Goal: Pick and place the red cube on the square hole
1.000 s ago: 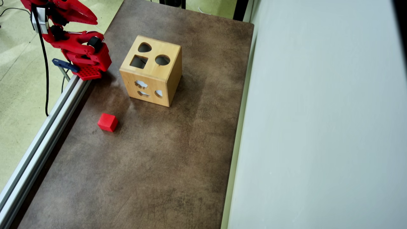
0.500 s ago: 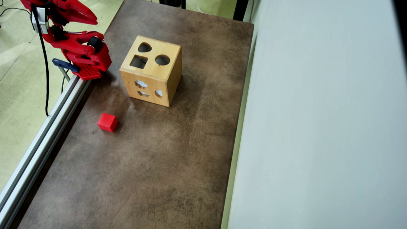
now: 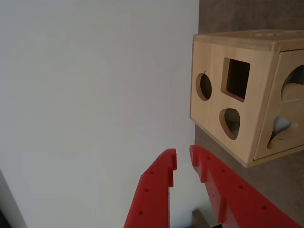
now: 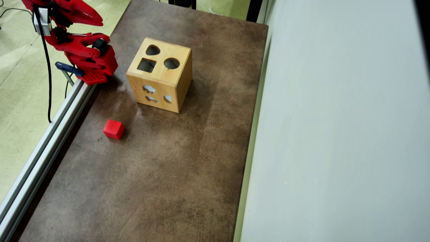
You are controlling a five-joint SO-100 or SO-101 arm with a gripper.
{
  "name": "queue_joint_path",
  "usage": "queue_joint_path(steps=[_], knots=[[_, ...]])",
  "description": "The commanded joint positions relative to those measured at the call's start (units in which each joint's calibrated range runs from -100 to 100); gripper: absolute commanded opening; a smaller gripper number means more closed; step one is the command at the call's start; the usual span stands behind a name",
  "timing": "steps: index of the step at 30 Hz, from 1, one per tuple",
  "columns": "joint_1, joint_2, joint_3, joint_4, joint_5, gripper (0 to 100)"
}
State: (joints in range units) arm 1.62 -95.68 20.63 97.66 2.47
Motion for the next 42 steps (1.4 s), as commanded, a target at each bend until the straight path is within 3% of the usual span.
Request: queue_joint_path(steps=[1,13,42], knots=[[0.4,3.4,-1.3,0.0,0.2,5],[3.8,31.9,-22.5,0.0,0.3,5],[24.9,60.7,-21.8,-0.1,2.2,6]])
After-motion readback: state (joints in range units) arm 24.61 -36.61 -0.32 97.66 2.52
